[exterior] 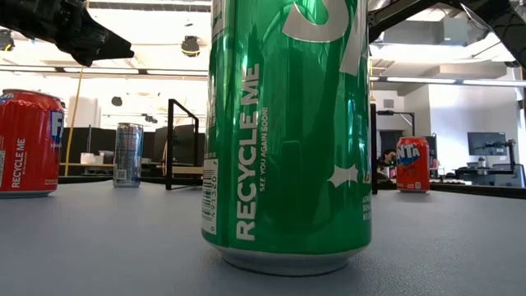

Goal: Place canned beverage on shelf
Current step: Put the bottom right blue soda can on the shelf

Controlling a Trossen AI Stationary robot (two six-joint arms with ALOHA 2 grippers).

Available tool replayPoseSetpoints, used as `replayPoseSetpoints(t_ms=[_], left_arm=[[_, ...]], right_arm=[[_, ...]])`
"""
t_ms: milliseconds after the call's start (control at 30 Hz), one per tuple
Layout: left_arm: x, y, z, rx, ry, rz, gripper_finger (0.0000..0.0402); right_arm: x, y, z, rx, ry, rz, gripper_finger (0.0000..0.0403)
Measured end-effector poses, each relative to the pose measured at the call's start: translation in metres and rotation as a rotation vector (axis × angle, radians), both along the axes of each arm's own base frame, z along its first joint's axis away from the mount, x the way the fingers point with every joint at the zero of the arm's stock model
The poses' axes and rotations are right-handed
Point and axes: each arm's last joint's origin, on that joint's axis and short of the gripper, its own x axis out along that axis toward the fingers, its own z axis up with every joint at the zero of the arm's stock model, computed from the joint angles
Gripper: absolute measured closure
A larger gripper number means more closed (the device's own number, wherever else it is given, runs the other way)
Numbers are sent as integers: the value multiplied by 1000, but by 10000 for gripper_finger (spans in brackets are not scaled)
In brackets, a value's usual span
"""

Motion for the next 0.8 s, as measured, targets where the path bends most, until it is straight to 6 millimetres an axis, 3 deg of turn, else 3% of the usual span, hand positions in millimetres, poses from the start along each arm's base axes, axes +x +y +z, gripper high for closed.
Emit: replayPoseSetpoints(t_ms=[800], left_arm=[[0, 0, 0, 0, 0, 0, 230]], right_arm=[[-1, 1, 0, 16, 5, -17, 163]])
